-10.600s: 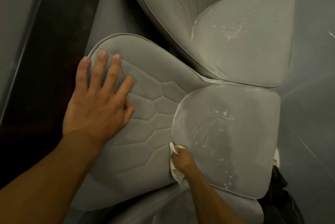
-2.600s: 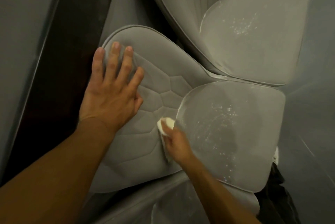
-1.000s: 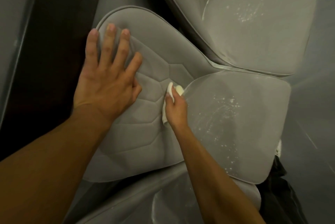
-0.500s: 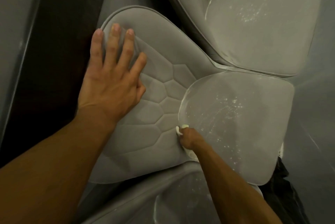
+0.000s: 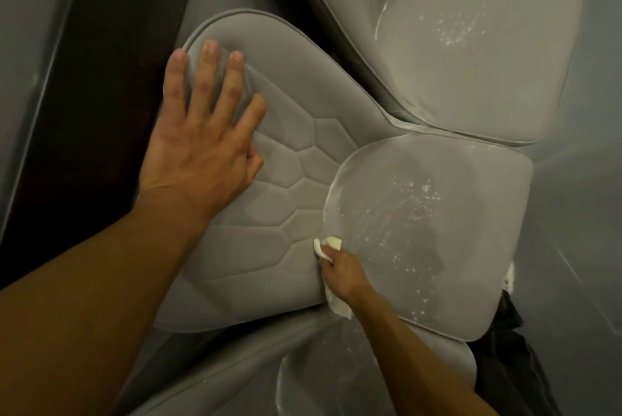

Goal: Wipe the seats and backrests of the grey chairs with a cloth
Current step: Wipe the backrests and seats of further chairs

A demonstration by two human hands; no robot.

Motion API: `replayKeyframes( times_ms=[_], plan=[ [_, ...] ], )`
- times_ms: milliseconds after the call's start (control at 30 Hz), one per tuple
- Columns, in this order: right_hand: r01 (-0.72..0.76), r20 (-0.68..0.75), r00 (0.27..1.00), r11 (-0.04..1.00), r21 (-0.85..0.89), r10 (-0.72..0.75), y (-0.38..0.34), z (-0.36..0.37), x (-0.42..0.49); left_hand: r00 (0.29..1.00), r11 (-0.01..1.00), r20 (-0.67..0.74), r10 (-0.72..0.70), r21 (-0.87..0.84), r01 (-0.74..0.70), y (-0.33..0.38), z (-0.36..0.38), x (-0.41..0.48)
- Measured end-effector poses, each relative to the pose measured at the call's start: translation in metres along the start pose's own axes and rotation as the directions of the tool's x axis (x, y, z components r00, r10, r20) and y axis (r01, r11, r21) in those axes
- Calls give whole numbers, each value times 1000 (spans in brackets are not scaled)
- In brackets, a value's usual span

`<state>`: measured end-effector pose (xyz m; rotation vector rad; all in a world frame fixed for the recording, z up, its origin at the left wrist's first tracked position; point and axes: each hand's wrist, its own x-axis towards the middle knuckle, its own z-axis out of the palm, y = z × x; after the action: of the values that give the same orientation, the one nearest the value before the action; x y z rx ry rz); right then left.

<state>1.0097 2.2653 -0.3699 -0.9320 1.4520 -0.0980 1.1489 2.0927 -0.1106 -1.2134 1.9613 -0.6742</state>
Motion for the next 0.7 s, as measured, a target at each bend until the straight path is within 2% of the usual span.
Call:
replayKeyframes(
  times_ms=[67,133,200,300,333,433,533,700],
  plan=[
    [30,35,999,996,-87,-27,9,0,-5,1000,1000,9,4,-3,-4,0,0,0],
    [72,36,997,994,-88,-69,6,0,-11,1000,1000,15,1,-6,-1,-1,0,0],
    [213,-28,976,975,-61,-215,-12,1,-21,1000,1000,4,-8,-6,8,0,3,-1],
    [505,-138,855,863,0,-500,-51,9,-46,1000,1000,-22,-6,-17,5,0,6,-2],
    [553,-163,824,833,20,-543,-61,14,-57,999,1000,-35,-8,-17,7,1,7,-4],
    [554,-239,819,827,91,-522,-68,26,-72,995,999,-91,-34,-32,31,2,10,-7],
    [485,-241,859,868,102,-452,-57,28,-71,987,980,-146,-63,-197,34,1,11,-9],
    [451,-153,871,883,-129,-467,-57,11,-70,954,863,-272,-129,-504,-27,-3,9,-18]
  ],
)
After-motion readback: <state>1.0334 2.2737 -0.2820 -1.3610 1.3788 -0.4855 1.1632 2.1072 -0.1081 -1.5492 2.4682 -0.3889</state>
